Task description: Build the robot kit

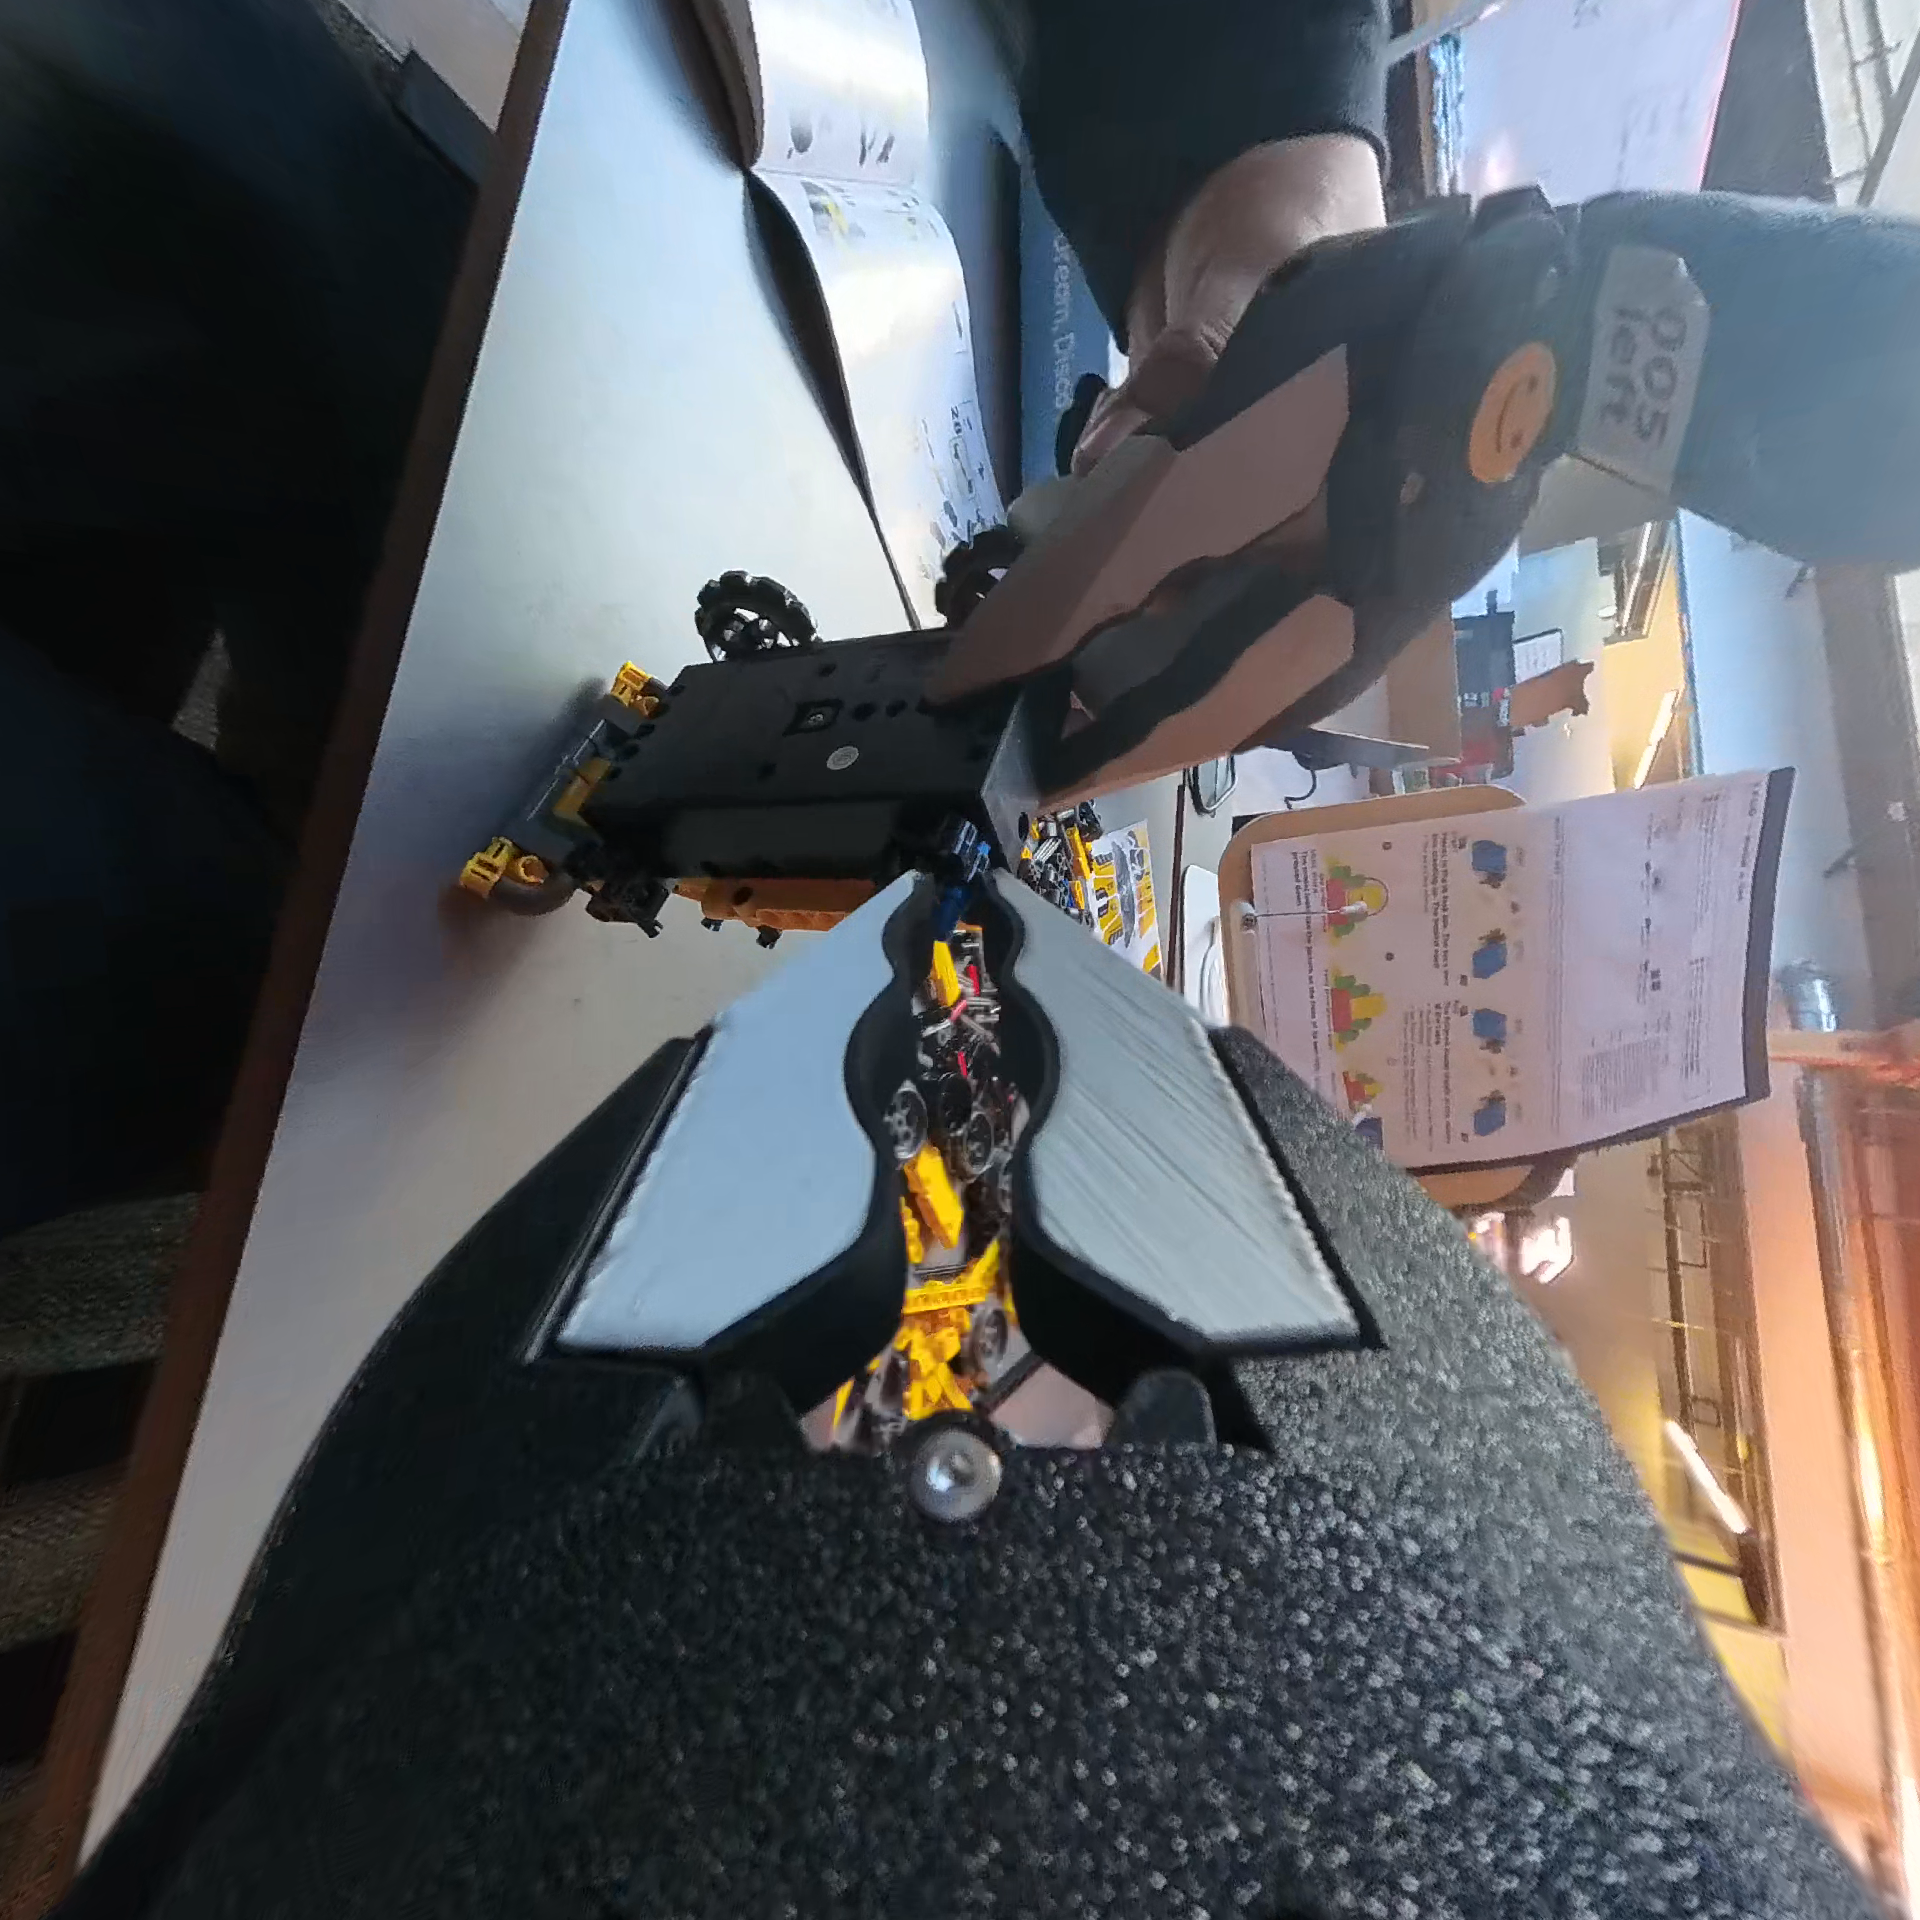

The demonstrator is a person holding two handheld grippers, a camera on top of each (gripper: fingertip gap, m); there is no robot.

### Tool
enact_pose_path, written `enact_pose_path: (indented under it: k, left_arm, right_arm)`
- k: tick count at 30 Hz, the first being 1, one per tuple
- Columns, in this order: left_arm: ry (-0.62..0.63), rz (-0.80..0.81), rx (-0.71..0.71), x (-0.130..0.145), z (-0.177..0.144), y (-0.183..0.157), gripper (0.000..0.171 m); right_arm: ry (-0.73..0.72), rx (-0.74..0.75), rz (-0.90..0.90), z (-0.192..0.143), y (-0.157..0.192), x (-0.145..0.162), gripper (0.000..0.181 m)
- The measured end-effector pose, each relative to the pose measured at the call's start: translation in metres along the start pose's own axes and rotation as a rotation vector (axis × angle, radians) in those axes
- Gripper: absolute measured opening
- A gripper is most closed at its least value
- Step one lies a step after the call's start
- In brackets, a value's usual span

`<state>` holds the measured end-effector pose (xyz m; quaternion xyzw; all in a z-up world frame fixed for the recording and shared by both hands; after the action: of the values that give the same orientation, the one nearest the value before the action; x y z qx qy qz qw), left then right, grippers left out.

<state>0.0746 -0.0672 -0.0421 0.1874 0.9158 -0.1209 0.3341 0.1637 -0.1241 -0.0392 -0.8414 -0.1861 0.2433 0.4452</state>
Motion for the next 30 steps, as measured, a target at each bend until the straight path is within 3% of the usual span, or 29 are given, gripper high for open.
enact_pose_path:
  k: [20, 25, 30]
  left_arm:
    - [0.02, 0.022, 0.009, 0.002, -0.001, -0.003, 0.023]
    - [-0.069, 0.066, 0.059, 0.008, -0.005, -0.003, 0.024]
    - [-0.109, 0.06, 0.032, 0.009, -0.006, 0.001, 0.024]
  right_arm:
    - [0.039, -0.3, -0.088, 0.006, -0.011, -0.009, 0.008]
    - [0.032, -0.184, -0.13, 0.002, -0.012, -0.011, 0.009]
    - [-0.059, -0.178, 0.167, -0.004, -0.019, -0.01, 0.023]
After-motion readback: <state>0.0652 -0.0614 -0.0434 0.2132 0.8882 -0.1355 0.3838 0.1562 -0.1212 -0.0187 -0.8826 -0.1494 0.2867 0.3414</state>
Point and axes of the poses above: each gripper's, where its closed fingertips meet, z out along the fingers, x out of its underside, y = z × x across the jaws, the point moved 5 cm from there along -z, back along the fingers, and after that the axes turned 9 degrees about y, right-handed, at the moved point
